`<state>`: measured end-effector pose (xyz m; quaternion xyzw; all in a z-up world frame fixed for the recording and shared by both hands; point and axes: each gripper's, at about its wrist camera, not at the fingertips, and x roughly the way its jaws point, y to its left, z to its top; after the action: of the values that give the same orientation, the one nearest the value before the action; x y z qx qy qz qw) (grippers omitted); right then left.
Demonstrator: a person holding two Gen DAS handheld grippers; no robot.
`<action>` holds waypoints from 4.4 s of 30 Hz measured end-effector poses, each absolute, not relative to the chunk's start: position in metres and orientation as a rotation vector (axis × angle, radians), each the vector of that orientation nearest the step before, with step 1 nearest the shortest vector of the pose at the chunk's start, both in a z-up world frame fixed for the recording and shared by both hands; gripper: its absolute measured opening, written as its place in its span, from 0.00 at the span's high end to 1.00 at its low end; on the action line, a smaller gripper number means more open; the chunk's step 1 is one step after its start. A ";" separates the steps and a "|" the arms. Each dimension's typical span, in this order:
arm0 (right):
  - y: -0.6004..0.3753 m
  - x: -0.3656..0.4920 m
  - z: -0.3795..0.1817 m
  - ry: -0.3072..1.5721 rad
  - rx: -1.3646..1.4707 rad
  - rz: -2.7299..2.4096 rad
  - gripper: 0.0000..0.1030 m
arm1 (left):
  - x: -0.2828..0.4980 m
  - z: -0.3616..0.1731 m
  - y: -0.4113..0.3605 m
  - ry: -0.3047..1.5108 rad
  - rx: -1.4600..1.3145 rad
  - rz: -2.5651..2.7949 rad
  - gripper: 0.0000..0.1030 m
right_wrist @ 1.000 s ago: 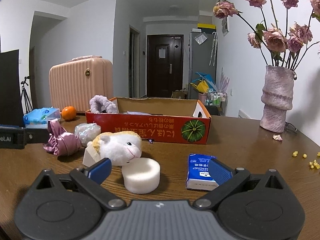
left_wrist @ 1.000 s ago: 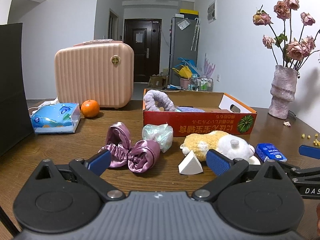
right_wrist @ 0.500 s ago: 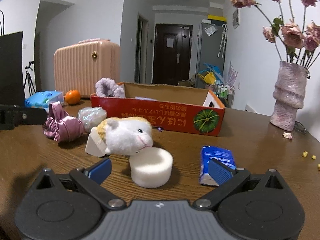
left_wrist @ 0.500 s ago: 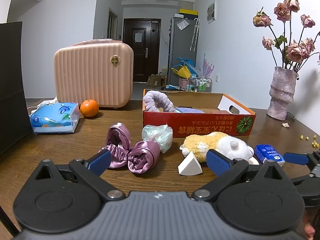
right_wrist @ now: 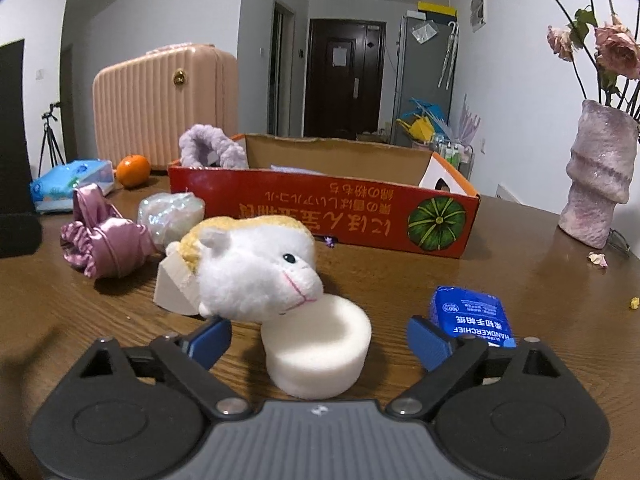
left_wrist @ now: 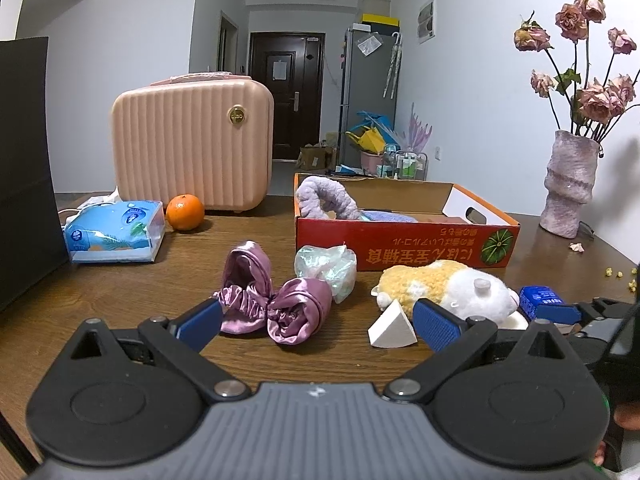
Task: Organize soft objects
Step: 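Approach the white round sponge with the right tool and close on it, then grasp the pink satin scrunchies with the left tool while the right tool holds the sponge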
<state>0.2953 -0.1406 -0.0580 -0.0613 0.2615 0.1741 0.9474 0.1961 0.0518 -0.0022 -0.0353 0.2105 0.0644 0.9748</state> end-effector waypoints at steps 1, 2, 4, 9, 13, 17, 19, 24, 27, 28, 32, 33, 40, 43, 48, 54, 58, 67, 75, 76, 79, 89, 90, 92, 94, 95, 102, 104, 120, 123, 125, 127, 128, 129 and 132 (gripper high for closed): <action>-0.139 0.297 -0.059 0.540 -0.128 0.351 0.13 | 0.196 -0.002 0.052 0.424 -0.071 0.129 0.00; -0.138 0.299 -0.059 0.545 -0.126 0.350 0.14 | 0.196 -0.002 0.051 0.423 -0.071 0.129 0.00; -0.137 0.301 -0.060 0.557 -0.116 0.351 0.18 | 0.196 -0.002 0.051 0.424 -0.071 0.128 0.00; -0.135 0.304 -0.062 0.582 -0.115 0.359 0.28 | 0.195 -0.002 0.050 0.425 -0.070 0.126 0.00; -0.136 0.305 -0.062 0.592 -0.110 0.363 0.42 | 0.195 -0.003 0.050 0.426 -0.070 0.127 0.00; -0.136 0.306 -0.063 0.603 -0.105 0.365 0.45 | 0.195 -0.002 0.050 0.426 -0.070 0.127 0.00; -0.136 0.304 -0.063 0.595 -0.103 0.366 0.46 | 0.195 -0.002 0.050 0.425 -0.071 0.127 0.00; -0.143 0.293 -0.055 0.539 -0.083 0.361 0.47 | 0.195 -0.002 0.050 0.423 -0.072 0.124 0.00; -0.151 0.288 -0.048 0.503 -0.052 0.349 0.47 | 0.195 -0.002 0.050 0.423 -0.072 0.126 0.00; -0.154 0.287 -0.045 0.495 -0.044 0.345 0.47 | 0.195 -0.002 0.050 0.424 -0.073 0.126 0.00; -0.167 0.281 -0.037 0.458 -0.009 0.327 0.47 | 0.195 -0.002 0.050 0.424 -0.073 0.127 0.00; -0.169 0.280 -0.036 0.449 -0.002 0.322 0.47 | 0.195 -0.002 0.050 0.425 -0.073 0.128 0.00; -0.190 0.269 -0.022 0.368 0.050 0.288 0.47 | 0.197 -0.003 0.051 0.432 -0.074 0.136 0.00; -0.199 0.265 -0.017 0.340 0.068 0.273 0.47 | 0.198 -0.004 0.051 0.436 -0.072 0.139 0.00; -0.208 0.265 -0.016 0.331 0.081 0.264 0.47 | 0.200 -0.007 0.051 0.446 -0.069 0.146 0.00; -0.208 0.264 -0.016 0.327 0.082 0.265 0.47 | 0.205 -0.009 0.054 0.462 -0.071 0.157 0.00; -0.208 0.264 -0.017 0.328 0.085 0.260 0.47 | 0.214 -0.014 0.058 0.501 -0.071 0.169 0.00; -0.209 0.265 -0.018 0.333 0.089 0.248 0.46 | 0.239 -0.026 0.075 0.509 -0.021 0.208 0.00; -0.210 0.268 -0.020 0.339 0.084 0.234 0.46 | 0.267 -0.036 0.083 0.526 0.048 0.207 0.00; -0.210 0.269 -0.020 0.340 0.084 0.232 0.46 | 0.270 -0.036 0.084 0.528 0.048 0.200 0.00; -0.211 0.270 -0.022 0.346 0.081 0.226 0.46 | 0.276 -0.037 0.088 0.524 0.043 0.170 0.00; -0.209 0.275 -0.027 0.367 0.068 0.216 0.46 | 0.304 -0.045 0.099 0.557 0.055 0.127 0.00; -0.209 0.276 -0.027 0.369 0.067 0.215 0.46 | 0.308 -0.046 0.101 0.568 0.049 0.120 0.00; -0.209 0.276 -0.028 0.373 0.065 0.213 0.46 | 0.315 -0.050 0.104 0.595 0.039 0.108 0.00; -0.208 0.277 -0.029 0.379 0.062 0.212 0.46 | 0.321 -0.055 0.106 0.621 0.034 0.103 0.00; -0.208 0.277 -0.030 0.381 0.060 0.212 0.46 | 0.323 -0.056 0.107 0.630 0.030 0.101 0.00; -0.206 0.277 -0.030 0.382 0.057 0.212 0.46 | 0.324 -0.058 0.109 0.649 0.019 0.091 0.02; -0.206 0.277 -0.030 0.380 0.057 0.213 0.46 | 0.326 -0.060 0.107 0.661 0.033 0.095 0.07; -0.208 0.270 -0.024 0.345 0.068 0.237 0.46 | 0.292 -0.042 0.100 0.543 -0.009 0.139 0.41; -0.208 0.268 -0.022 0.336 0.070 0.243 0.46 | 0.281 -0.035 0.098 0.507 -0.025 0.148 0.42; -0.208 0.266 -0.021 0.330 0.072 0.248 0.46 | 0.272 -0.030 0.095 0.485 -0.037 0.148 0.42; -0.208 0.265 -0.020 0.324 0.074 0.251 0.46 | 0.264 -0.025 0.090 0.461 -0.042 0.141 0.42; -0.208 0.265 -0.020 0.321 0.075 0.253 0.46 | 0.260 -0.022 0.087 0.449 -0.043 0.137 0.41; -0.208 0.264 -0.019 0.318 0.076 0.254 0.46 | 0.256 -0.020 0.084 0.439 -0.043 0.132 0.41; -0.209 0.263 -0.018 0.310 0.079 0.256 0.46 | 0.247 -0.015 0.075 0.413 -0.045 0.115 0.41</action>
<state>0.2629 -0.2089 -0.0179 0.0393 0.1540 0.1273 0.9790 0.2468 0.0750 -0.0147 -0.0223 0.2051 0.0569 0.9768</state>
